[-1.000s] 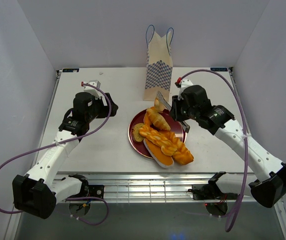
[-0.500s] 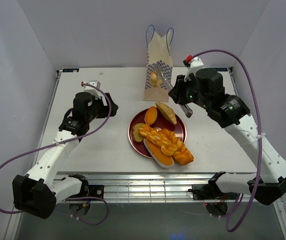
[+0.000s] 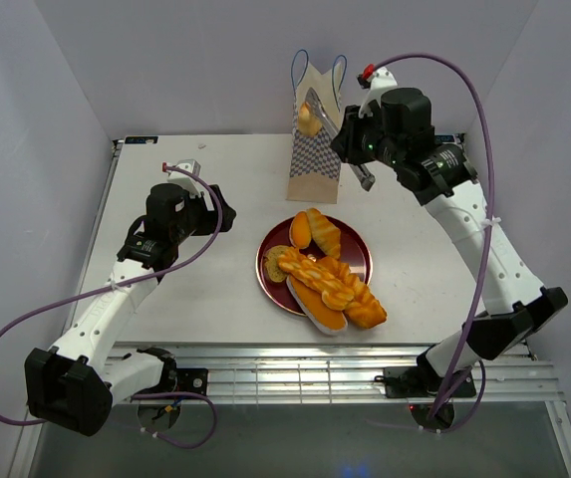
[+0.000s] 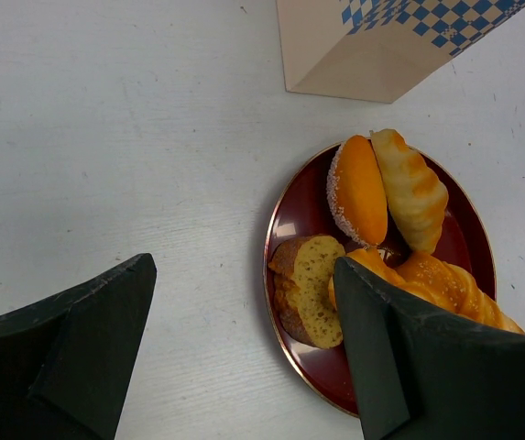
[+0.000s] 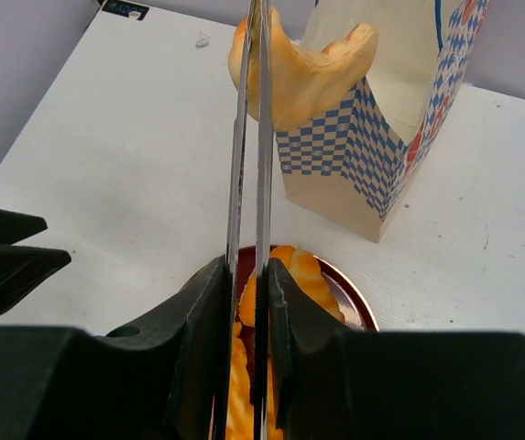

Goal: Place the fake bread into the paper bag

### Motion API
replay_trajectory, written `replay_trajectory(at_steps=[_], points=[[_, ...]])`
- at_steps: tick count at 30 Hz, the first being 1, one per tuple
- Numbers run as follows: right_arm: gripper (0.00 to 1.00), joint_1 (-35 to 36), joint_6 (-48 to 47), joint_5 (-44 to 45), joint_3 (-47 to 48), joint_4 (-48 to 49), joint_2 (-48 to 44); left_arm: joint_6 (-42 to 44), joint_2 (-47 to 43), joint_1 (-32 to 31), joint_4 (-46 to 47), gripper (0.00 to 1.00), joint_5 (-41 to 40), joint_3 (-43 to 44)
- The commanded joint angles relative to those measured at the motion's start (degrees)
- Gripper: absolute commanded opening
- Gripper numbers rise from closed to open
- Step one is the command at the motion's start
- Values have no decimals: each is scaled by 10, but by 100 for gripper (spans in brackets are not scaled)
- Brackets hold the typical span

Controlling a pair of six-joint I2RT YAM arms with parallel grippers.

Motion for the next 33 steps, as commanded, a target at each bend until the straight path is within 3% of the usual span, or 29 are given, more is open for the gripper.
replay_trajectory(at_steps=[1,15,28,31,33], points=[[28,-30,-8,-45,52,42,19,-1,-8,-1,4,89,4,18],[27,-75,15,-121,157,43,93,-4,-4,0,4,89,20,20],[27,-123,1,-140,153,72,143,-4,0,0,3,89,20,20],[30,-133,-4,-151,146,72,154,-4,3,0,3,89,21,21],[39,-135,-4,-153,136,74,157,-4,4,0,3,89,21,20]])
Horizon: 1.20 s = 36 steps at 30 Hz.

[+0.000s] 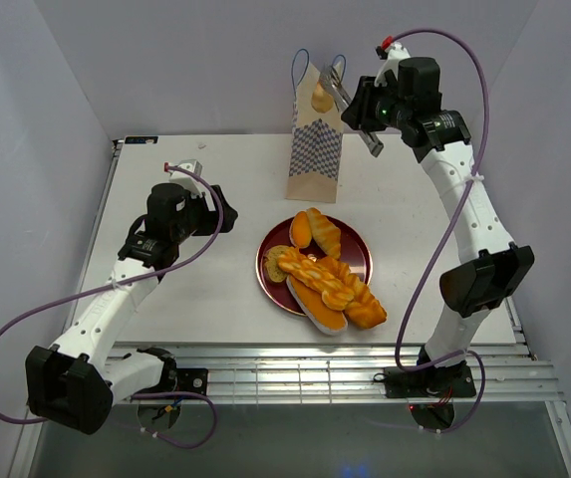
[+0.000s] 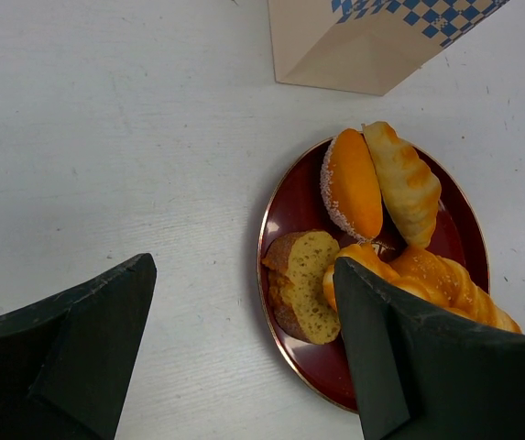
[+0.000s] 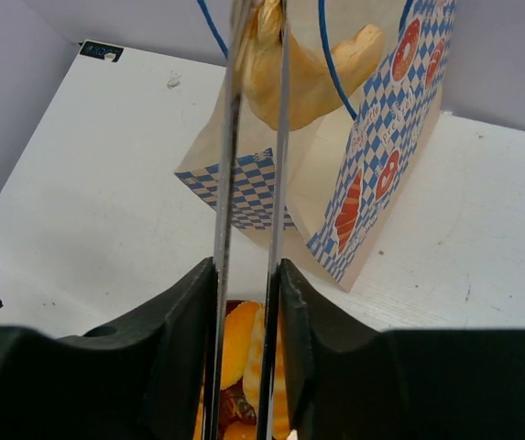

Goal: Place the fake bread into the paper bag

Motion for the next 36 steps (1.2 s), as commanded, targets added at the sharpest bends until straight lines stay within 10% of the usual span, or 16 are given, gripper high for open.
replay_trajectory(at_steps=[1,36], points=[[42,-7,-8,-23,-3,48,-5,-1,-1,0,2,89,9,20],[50,-6,-8,-129,-237,53,-200,0,-15,0,3,93,-13,17]])
